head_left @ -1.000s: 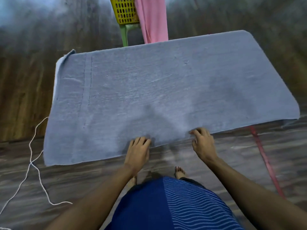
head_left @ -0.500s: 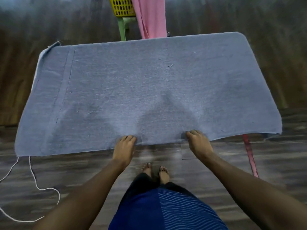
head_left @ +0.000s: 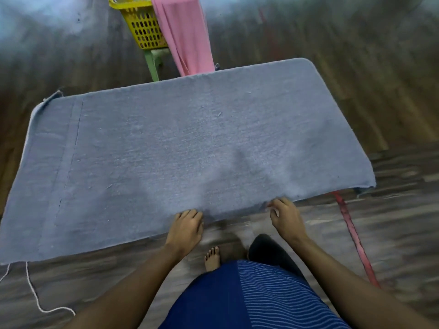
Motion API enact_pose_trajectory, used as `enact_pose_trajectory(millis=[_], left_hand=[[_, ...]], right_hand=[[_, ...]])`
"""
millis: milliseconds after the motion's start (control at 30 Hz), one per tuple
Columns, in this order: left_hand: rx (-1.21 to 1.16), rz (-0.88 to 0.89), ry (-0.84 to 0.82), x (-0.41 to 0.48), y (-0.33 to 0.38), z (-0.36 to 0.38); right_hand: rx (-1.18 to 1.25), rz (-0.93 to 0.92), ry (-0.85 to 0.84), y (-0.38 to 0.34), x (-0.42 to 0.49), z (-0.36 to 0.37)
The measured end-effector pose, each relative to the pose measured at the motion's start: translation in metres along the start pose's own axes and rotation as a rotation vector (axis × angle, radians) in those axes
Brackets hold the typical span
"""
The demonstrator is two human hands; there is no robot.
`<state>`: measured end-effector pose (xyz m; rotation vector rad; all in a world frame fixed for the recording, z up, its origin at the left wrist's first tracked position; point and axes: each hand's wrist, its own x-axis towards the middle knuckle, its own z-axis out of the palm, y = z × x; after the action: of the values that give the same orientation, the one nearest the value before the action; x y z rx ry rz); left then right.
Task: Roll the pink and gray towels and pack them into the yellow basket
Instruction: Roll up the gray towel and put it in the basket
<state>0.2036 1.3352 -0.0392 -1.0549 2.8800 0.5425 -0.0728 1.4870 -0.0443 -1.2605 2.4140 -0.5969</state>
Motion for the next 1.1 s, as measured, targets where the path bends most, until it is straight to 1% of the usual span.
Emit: enact_pose_trajectory(millis=[167,333,367,433,533,600,667,733,933,1100], left_hand=[[-0.024,0.049,0.058,0.058,0.059,0.009],[-0.053,0.041,0.093,0.124,0.141,0.022],[-0.05,0.038,0.091,0.136,0.158,0.027],[-0.044,0.024,0.062,0.156,0.191,0.037],[-0.015,-0.032,-0.044,0.174,0.233,0.054],[0.027,-0.1,-0.067,0.18,0.254,0.059],[0.049,-0.139,-0.045,0.182,0.264,0.063],[0.064,-0.127,-0.021,0.18,0.268,0.067],[-0.014,-0.133,-0.038,0.168,0.277,0.074],[-0.014,-0.118,-0.029,0.163,0.287,0.068]], right_hand=[[-0.044,0.011,0.071,0.061,0.03,-0.045],[-0.133,-0.002,0.045,0.128,0.067,-0.101],[-0.158,-0.005,0.014,0.14,0.073,-0.112],[-0.233,0.001,-0.109,0.163,0.085,-0.131],[-0.295,-0.016,-0.313,0.192,0.095,-0.15],[-0.297,-0.08,-0.352,0.204,0.1,-0.158],[-0.272,-0.142,-0.334,0.212,0.103,-0.162],[-0.236,-0.17,-0.312,0.22,0.102,-0.162],[-0.115,-0.19,-0.217,0.238,0.09,-0.162],[-0.02,-0.145,-0.152,0.248,0.076,-0.165]])
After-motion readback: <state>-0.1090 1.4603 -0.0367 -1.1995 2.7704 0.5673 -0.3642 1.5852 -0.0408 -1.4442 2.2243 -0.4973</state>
